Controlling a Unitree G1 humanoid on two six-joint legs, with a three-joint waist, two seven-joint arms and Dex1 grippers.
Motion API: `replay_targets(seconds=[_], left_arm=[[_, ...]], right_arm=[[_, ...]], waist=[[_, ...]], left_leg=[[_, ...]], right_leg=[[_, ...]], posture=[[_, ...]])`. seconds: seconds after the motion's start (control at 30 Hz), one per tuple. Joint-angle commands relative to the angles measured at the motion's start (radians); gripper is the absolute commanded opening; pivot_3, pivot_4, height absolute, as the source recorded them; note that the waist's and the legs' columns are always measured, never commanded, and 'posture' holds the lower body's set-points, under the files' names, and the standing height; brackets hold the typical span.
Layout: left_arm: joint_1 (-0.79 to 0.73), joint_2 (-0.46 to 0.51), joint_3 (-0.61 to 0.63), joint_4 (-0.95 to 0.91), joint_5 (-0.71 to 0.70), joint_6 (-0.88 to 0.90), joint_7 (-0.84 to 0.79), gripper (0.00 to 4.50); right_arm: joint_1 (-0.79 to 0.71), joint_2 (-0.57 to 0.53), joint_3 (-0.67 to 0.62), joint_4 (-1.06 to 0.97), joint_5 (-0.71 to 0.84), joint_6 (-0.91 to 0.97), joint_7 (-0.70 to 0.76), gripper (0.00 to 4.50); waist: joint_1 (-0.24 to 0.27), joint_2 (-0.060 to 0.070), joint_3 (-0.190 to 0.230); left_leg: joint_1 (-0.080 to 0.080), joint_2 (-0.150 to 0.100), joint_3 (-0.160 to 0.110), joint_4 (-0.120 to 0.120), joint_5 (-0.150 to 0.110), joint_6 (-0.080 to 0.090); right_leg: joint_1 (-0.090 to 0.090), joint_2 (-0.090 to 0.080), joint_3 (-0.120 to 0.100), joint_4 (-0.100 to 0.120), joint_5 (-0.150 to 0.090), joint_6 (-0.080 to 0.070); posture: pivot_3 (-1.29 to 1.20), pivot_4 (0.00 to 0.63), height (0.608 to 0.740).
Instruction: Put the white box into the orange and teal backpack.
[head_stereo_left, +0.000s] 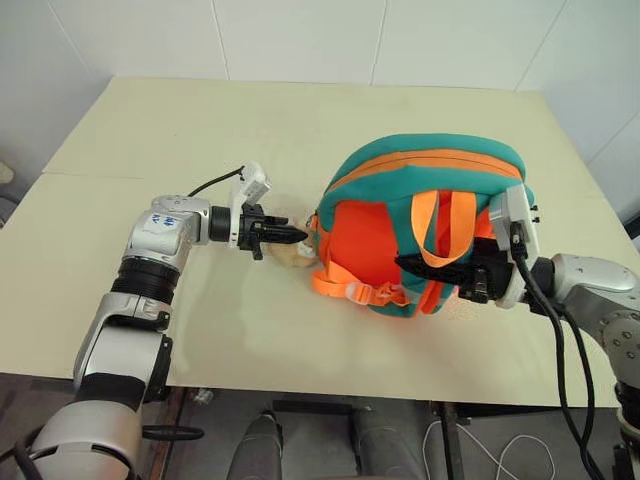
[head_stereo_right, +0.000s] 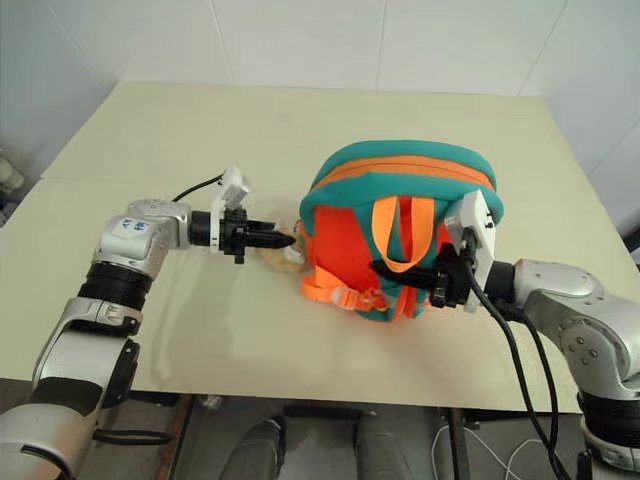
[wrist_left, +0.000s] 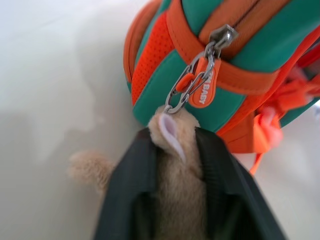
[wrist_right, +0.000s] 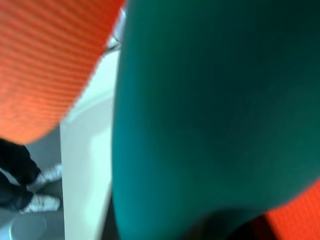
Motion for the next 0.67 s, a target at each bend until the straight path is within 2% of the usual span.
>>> replay_targets(seconds=[0.03, 0.1, 0.23, 0.4, 0.47, 0.53, 0.67], left_arm=[[0.019, 0.055, 0.075, -0.084, -0.047, 0.045, 0.003, 2.55], [0.034, 0.072, 0.091, -0.101, -0.052, 0.057, 0.009, 3.15], [0.053, 0.143, 0.177, -0.057, -0.051, -0.002, 0.025, 4.42], [0.111, 0.162, 0.249, -0.046, -0.047, -0.199, 0.028, 4.47], [0.135, 0.145, 0.286, -0.042, -0.039, -0.337, 0.049, 4.47], [0.159, 0.134, 0.322, -0.042, -0.074, -0.413, 0.015, 4.47], [0.219, 0.137, 0.366, -0.093, -0.099, -0.422, 0.059, 4.47]], right_arm=[[0.053, -0.069, -0.110, -0.031, 0.005, 0.014, 0.014, 2.32], [0.092, -0.104, -0.144, -0.028, -0.011, 0.013, 0.028, 3.00], [0.230, -0.222, -0.309, 0.005, -0.109, -0.005, 0.104, 4.35], [0.356, -0.311, -0.440, 0.121, -0.249, -0.068, 0.224, 4.43], [0.387, -0.320, -0.468, 0.162, -0.290, -0.096, 0.259, 4.43], [0.377, -0.307, -0.478, 0.211, -0.332, -0.163, 0.262, 4.43], [0.320, -0.283, -0.482, 0.267, -0.314, -0.156, 0.249, 4.43]], waist=[[0.000, 0.000, 0.000], [0.001, 0.000, 0.000], [0.002, 0.000, 0.000], [0.001, 0.000, 0.000], [0.000, 0.000, 0.000], [0.000, 0.000, 0.000], [-0.003, 0.000, 0.000]], left_leg=[[0.000, 0.000, 0.000, 0.000, 0.000, 0.000], [0.000, 0.000, 0.000, 0.000, 0.000, 0.000], [0.001, 0.000, 0.001, 0.001, 0.000, 0.000], [0.001, 0.000, 0.002, 0.000, 0.000, 0.000], [0.002, 0.000, 0.002, 0.000, 0.000, 0.000], [0.002, 0.000, 0.002, 0.001, 0.000, 0.000], [0.003, 0.000, 0.003, 0.001, 0.000, 0.000]], right_leg=[[0.000, 0.000, 0.000, 0.000, 0.000, 0.000], [0.000, 0.000, 0.000, 0.000, 0.000, 0.000], [0.000, 0.000, 0.000, 0.000, 0.000, 0.000], [0.001, 0.000, 0.000, -0.001, 0.000, 0.000], [0.002, 0.000, 0.000, -0.002, 0.000, 0.000], [0.002, 0.000, 0.000, -0.002, 0.000, 0.000], [0.003, -0.001, 0.001, -0.003, 0.001, 0.001]], posture=[[0.00, 0.150, 0.740], [0.00, 0.150, 0.740], [0.00, 0.150, 0.740], [0.00, 0.150, 0.740], [0.00, 0.150, 0.740], [0.00, 0.150, 0.740], [0.00, 0.150, 0.740]])
